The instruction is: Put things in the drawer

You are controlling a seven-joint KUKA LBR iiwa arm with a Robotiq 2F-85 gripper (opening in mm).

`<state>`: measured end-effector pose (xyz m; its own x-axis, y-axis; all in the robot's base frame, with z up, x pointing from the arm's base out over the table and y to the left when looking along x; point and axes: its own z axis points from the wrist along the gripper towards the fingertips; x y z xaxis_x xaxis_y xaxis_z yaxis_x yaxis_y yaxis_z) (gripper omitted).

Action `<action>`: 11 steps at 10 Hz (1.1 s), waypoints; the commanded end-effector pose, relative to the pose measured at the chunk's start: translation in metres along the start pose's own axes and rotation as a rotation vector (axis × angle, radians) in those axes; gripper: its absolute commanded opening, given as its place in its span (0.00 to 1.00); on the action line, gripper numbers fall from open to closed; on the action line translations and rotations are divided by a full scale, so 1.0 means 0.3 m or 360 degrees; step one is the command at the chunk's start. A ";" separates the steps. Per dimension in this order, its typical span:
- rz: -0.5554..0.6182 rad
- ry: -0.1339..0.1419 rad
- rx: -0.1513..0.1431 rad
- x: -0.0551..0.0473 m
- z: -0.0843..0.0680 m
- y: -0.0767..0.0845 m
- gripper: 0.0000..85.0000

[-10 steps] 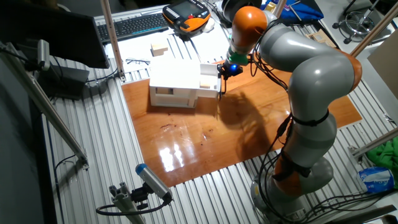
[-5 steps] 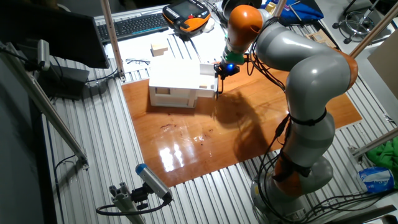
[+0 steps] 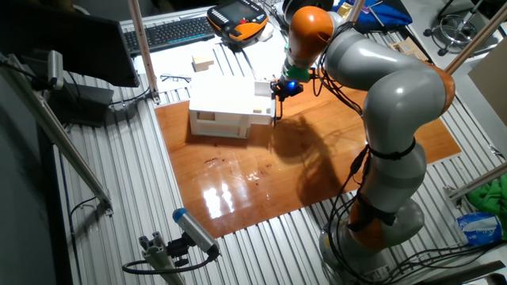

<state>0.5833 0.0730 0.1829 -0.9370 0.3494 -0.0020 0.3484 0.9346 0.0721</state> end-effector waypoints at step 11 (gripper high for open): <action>0.0045 -0.0006 0.0025 0.010 -0.007 0.096 0.00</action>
<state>0.5905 0.1006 0.1870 -0.9264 0.3766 -0.0043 0.3758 0.9250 0.0566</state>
